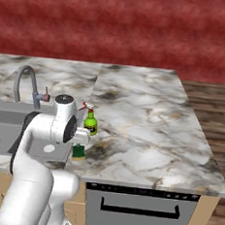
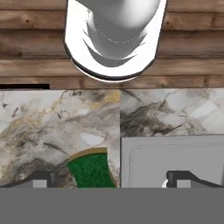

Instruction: Locate and retrieve the spray and sponge from the cabinet. Place them next to the sink.

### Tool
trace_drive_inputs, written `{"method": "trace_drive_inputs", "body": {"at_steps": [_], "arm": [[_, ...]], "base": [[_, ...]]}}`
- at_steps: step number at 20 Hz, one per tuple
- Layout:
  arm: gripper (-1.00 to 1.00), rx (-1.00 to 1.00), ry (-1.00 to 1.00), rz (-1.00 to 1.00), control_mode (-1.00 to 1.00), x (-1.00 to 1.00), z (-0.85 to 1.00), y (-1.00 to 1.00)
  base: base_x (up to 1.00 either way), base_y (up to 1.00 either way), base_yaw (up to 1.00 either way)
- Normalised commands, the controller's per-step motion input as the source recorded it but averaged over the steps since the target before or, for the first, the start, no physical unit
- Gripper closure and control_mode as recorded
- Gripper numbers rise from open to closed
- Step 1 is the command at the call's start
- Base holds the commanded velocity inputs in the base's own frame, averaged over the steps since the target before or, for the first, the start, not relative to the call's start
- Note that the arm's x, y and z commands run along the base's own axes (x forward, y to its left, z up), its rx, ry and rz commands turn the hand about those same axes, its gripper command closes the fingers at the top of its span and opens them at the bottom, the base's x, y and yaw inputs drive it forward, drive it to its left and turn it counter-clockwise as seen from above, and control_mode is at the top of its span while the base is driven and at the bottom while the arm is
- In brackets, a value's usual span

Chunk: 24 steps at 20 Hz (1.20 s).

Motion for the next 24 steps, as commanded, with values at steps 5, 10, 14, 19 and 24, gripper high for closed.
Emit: {"method": "trace_drive_inputs", "body": {"at_steps": [5,10,14,19,24], "arm": [[-1.0,0.0,-0.09,-0.12,-1.0,-0.8,0.21,-0.01],[-1.0,-0.01,-0.11,-0.1,-1.0,-0.65,0.46,0.0],[-1.0,-0.07,-0.09,-0.06,-1.0,-0.58,0.32,0.09],[-1.0,-0.05,0.0,0.0,-1.0,-0.15,0.04,0.48],[-1.0,-0.01,-0.02,0.0,-1.0,-0.03,0.01,0.44]], "base": [[0.0,0.0,0.0],[0.0,0.0,0.0],[0.0,0.0,0.0],[0.0,0.0,0.0],[0.0,0.0,0.0]]}}
